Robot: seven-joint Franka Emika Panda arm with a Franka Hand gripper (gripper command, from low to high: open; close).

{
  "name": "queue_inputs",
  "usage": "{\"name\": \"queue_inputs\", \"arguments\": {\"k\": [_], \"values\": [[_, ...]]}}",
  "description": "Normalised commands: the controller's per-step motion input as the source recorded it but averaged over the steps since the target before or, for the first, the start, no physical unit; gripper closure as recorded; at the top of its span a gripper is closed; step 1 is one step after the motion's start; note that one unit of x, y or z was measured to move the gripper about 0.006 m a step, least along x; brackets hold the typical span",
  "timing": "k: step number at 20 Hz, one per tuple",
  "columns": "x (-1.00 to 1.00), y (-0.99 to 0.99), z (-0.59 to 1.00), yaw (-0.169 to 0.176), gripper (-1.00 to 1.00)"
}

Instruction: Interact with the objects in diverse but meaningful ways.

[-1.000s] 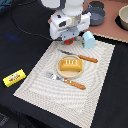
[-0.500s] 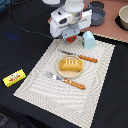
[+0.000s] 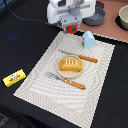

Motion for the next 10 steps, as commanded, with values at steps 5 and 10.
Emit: {"name": "queue_inputs", "arguments": {"k": [5, 10], "values": [[-0.07, -0.83, 0.39, 0.000, 1.00], [-0.18, -0.85, 0.09, 0.000, 1.00]]}}
